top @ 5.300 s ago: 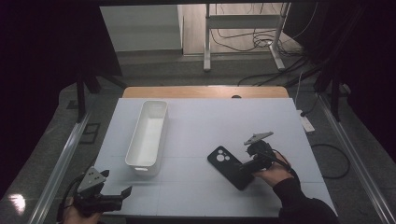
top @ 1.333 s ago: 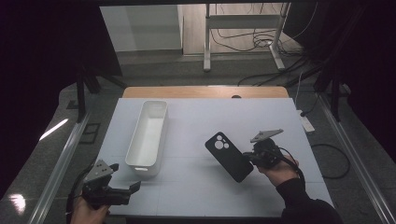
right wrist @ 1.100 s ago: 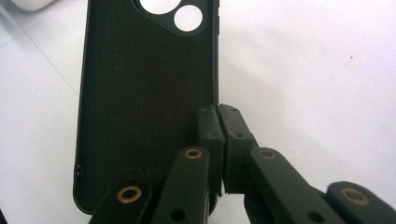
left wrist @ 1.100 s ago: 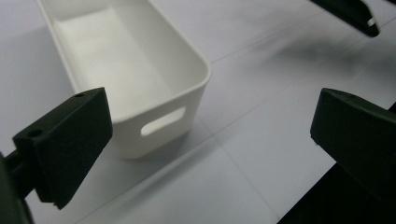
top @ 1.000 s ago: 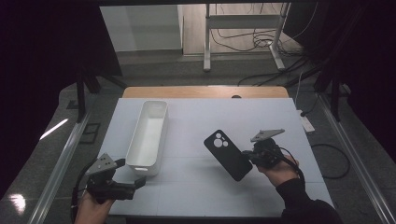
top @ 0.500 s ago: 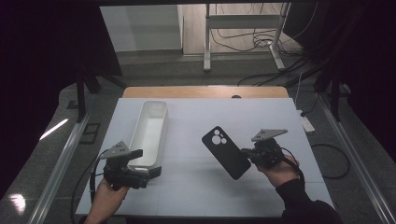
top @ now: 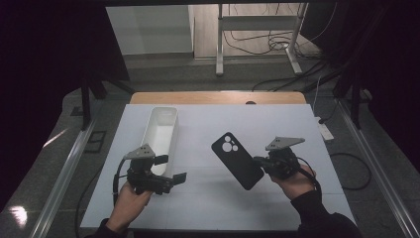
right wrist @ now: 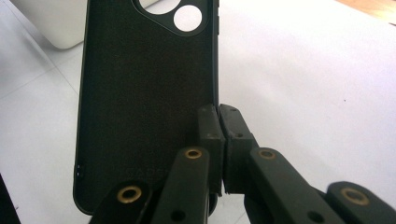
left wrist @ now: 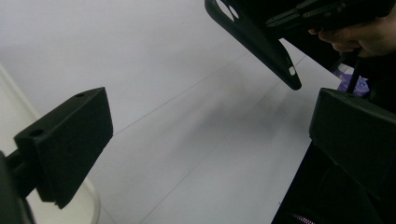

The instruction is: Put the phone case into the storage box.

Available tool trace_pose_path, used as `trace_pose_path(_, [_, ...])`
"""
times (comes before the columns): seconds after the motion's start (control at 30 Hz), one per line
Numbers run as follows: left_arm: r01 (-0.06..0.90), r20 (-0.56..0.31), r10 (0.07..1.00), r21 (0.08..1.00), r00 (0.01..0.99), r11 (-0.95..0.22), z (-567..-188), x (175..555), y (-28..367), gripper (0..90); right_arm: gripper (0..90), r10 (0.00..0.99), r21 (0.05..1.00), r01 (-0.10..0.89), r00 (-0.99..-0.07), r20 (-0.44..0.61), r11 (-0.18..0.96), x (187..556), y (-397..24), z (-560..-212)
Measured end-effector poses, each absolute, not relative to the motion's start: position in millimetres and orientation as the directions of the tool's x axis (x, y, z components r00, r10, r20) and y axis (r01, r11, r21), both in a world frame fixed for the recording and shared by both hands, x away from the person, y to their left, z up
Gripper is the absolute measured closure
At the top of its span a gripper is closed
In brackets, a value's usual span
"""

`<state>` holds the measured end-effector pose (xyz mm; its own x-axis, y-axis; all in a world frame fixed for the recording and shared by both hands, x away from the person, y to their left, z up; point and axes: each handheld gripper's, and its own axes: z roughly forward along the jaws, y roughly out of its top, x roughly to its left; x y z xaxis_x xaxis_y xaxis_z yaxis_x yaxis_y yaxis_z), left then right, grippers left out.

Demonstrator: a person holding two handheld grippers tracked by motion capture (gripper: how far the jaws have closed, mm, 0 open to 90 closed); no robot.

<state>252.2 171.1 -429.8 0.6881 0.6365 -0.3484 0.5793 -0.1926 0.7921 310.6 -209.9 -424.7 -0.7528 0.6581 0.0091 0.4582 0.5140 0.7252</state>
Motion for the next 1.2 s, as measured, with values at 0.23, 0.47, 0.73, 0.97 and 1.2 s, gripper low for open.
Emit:
trace_pose_path(0.23, [0.596, -0.388, 0.606, 0.782, 0.694, -0.183, -433.5, 261.7, 162.8, 0.5, 88.2, 0.651, 0.736, 0.443, -0.759, 0.005, 0.511, 307.7, -204.4, -422.2])
trace_pose_path(0.47, [0.608, -0.420, 0.576, 0.774, 0.701, -0.176, -437.1, 271.5, 151.8, 0.1, 88.2, 0.652, 0.740, 0.437, -0.759, -0.001, 0.510, 305.7, -199.4, -420.9])
trace_pose_path(0.73, [0.628, -0.462, 0.548, 0.762, 0.697, -0.156, -439.0, 279.6, 141.4, 0.0, 88.2, 0.640, 0.746, 0.427, -0.769, 0.001, 0.512, 302.0, -192.2, -420.2])
trace_pose_path(0.97, [0.640, -0.491, 0.518, 0.753, 0.701, -0.152, -441.5, 285.3, 130.4, 0.0, 88.2, 0.633, 0.752, 0.418, -0.774, 0.001, 0.510, 298.6, -186.1, -419.4])
trace_pose_path(1.2, [0.649, -0.508, 0.496, 0.743, 0.704, -0.160, -443.7, 289.9, 123.5, 0.0, 88.2, 0.628, 0.755, 0.413, -0.778, 0.002, 0.510, 295.1, -180.2, -419.1])
